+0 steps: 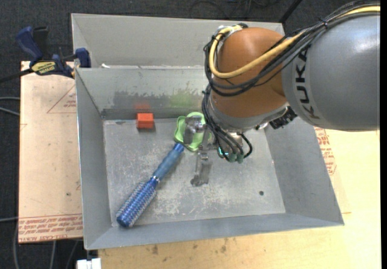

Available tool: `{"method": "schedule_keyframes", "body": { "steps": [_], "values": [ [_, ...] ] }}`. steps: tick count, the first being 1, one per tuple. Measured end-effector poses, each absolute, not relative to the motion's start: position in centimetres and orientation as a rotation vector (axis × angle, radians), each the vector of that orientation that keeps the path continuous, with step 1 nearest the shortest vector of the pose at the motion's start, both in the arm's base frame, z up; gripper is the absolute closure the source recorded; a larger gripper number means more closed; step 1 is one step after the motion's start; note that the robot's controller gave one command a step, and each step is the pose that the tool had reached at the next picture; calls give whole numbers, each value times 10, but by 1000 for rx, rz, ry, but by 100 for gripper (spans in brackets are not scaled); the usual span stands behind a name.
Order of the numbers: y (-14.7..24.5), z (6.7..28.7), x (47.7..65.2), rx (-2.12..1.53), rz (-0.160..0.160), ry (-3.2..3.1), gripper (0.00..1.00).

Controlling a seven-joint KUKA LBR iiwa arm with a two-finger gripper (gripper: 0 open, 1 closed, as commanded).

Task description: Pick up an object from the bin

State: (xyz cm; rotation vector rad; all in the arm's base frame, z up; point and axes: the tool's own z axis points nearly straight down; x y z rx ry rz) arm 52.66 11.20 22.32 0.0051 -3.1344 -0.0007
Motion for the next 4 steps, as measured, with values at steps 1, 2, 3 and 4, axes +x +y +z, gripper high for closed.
{"method": "schedule_keyframes", "body": {
  "steps": [1, 2, 3, 4],
  "values": [
    [176, 143, 538, 417, -3, -3110, 0],
    [202, 67, 545, 905, -3, -3005, 0],
    [201, 70, 546, 902, -3, -3009, 100],
    [196, 221, 587, 896, -1, -3023, 100]
  ]
}}
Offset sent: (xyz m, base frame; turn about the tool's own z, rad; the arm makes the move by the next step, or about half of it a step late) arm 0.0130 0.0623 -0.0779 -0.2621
